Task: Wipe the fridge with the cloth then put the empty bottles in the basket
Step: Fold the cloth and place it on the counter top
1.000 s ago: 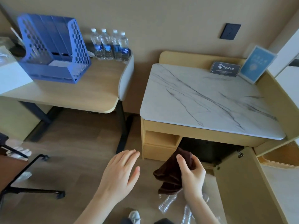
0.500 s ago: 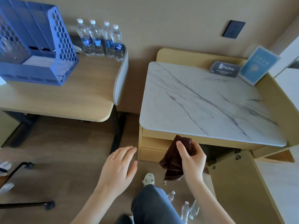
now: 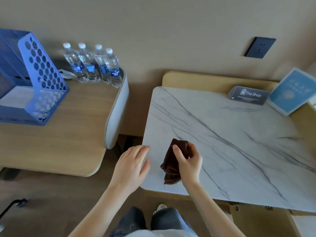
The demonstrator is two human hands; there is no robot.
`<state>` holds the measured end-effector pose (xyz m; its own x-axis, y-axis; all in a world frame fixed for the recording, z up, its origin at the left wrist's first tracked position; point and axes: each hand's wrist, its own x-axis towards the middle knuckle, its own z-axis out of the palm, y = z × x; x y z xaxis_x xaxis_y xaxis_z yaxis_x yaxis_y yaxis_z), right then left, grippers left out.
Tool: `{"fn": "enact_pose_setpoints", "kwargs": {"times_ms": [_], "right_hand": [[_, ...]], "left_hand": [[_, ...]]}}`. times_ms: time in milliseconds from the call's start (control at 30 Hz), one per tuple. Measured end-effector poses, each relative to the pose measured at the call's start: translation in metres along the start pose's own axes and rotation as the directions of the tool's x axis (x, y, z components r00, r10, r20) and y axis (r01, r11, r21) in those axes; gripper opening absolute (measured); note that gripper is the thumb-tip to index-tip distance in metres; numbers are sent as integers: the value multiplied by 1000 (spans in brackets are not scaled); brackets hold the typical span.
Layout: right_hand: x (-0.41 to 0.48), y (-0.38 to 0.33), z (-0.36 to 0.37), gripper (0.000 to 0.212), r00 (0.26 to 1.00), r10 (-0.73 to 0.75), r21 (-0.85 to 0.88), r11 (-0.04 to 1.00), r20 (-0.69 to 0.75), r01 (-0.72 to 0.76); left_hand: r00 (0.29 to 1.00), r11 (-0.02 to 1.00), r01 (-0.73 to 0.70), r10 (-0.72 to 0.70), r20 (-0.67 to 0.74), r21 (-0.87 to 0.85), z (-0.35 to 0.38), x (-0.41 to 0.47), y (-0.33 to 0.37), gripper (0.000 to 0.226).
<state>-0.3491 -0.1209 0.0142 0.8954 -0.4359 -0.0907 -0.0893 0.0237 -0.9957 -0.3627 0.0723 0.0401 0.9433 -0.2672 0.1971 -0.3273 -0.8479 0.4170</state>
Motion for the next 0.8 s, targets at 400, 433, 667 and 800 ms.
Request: {"fn": "enact_pose_setpoints", "kwargs": {"times_ms": [400, 433, 667, 800], "right_hand": [[49, 51, 43, 8, 985, 174, -247, 955, 9, -166], [47, 50, 44, 11, 988, 151, -296, 945, 21, -138], [48, 25, 60, 32, 977, -115, -834, 509, 178, 212], [45, 20, 71, 30, 979, -75, -724, 663, 190, 191]], "left_hand": [[988, 998, -68, 68, 140, -4, 23, 60, -64, 35], [984, 997, -79, 79, 157, -9, 24, 61, -68, 35], [978, 991, -127, 130, 166, -31, 23, 76, -90, 34], [982, 991, -127, 132, 137, -49, 17, 82, -97, 34]]}}
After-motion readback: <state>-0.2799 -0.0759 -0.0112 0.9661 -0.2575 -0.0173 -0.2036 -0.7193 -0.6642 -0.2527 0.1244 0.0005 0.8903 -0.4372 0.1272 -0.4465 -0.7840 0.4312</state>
